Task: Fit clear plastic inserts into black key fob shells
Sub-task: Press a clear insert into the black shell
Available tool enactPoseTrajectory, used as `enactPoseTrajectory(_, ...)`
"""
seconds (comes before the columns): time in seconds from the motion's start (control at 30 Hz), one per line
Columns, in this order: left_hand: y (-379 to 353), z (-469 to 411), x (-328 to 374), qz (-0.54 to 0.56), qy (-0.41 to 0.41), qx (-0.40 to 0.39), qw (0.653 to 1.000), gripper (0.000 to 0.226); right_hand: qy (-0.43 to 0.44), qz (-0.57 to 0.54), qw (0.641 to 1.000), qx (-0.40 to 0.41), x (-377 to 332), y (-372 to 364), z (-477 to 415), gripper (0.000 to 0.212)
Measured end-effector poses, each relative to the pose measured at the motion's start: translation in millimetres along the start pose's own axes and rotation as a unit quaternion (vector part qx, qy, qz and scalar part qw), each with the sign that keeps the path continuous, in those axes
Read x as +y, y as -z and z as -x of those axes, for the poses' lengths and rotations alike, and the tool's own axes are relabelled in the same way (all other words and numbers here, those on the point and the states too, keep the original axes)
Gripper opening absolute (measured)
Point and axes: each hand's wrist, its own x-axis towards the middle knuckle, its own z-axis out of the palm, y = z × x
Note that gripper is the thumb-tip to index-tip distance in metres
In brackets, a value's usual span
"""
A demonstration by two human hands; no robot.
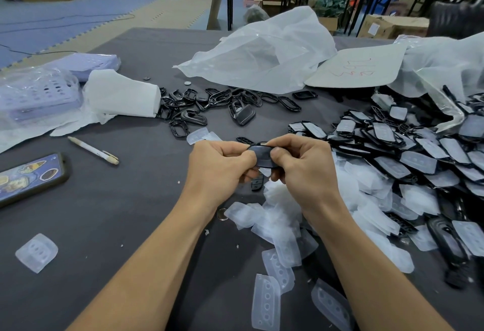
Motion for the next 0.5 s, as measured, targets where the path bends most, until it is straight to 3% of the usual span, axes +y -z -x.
enactPoseTrajectory(0.23, -0.3, -2.7, -3.7, -0.04, -0.041, 0.05, 0.997, 0.009, 0.026, 0.017, 0.999, -0.015, -3.0, -0.8, 2.8, 0.036)
enactPoseTrajectory(0.5, -1.0, -2.9, -6.9, -0.081, -0.072, 0.047, 0.993, 0.021, 0.031, 0.064, 0.997, -0.003, 2.6, 0.4, 4.2, 0.021)
